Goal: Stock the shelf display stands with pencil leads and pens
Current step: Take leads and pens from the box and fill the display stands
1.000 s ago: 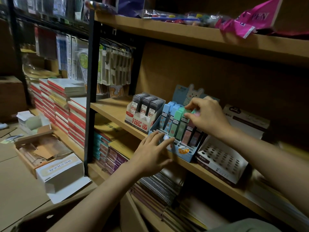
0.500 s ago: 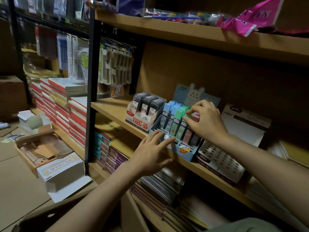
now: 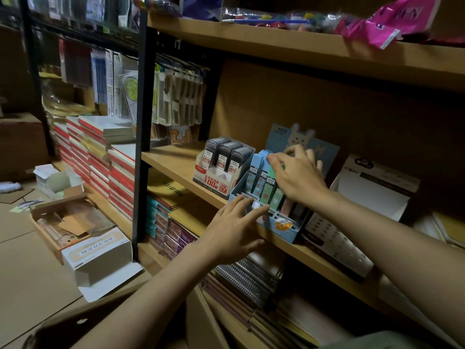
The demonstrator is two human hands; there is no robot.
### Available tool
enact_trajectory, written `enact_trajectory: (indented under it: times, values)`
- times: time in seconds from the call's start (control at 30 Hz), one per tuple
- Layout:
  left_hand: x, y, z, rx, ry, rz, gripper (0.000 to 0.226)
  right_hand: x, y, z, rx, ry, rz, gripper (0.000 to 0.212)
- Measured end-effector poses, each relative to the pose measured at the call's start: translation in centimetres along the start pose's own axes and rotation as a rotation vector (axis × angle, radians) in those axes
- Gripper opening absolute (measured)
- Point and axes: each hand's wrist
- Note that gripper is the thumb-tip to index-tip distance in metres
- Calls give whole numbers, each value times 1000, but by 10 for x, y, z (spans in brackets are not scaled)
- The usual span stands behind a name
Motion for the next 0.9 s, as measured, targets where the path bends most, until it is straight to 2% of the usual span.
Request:
enact_trajectory:
  times: [0.07,0.17,0.23,0.3,0.37,0.43,0.57,0.63,0.73,0.83,0.9]
  values:
    - [-3,1,1,-17,-9,2,78,-6,5,0,27,8,46,44]
    - [-11,1,3,-51,-35,113,75,-25,18,1,207,113,271,36]
    - [-21,0,7,-53,-46,262,64,-49,23,2,403,235,390,27]
    - [-35,-7,8,-88,-37,319,49,-82,14,6,572,269,383,19]
    - [-56,-20,6,-182,5,212,38,-121,-9,9,707,180,236,16]
    - [-85,-37,3,-304,84,-15,30,-158,-43,9,767,35,-16,15]
    - [-159,-83,1,-372,323,-527,24,-218,-117,4,606,-181,-668,13]
    - [-203,-109,3,-367,461,-701,23,-242,-150,-2,499,-174,-883,19]
    - [-261,-151,11,-419,673,-801,26,-271,-193,-19,460,-192,-1131,34]
    - [-298,-187,27,-504,961,-729,32,-295,-226,-32,328,-264,-1286,37]
    - [-313,-207,39,-528,1091,-687,34,-310,-247,-31,155,-228,-1353,38]
Point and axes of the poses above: each hand's wrist, its own x-axis towards the middle knuckle, its own y-axis out of the back of the hand, z = x × y, and after that the axes turned 10 degrees about x, right-handed
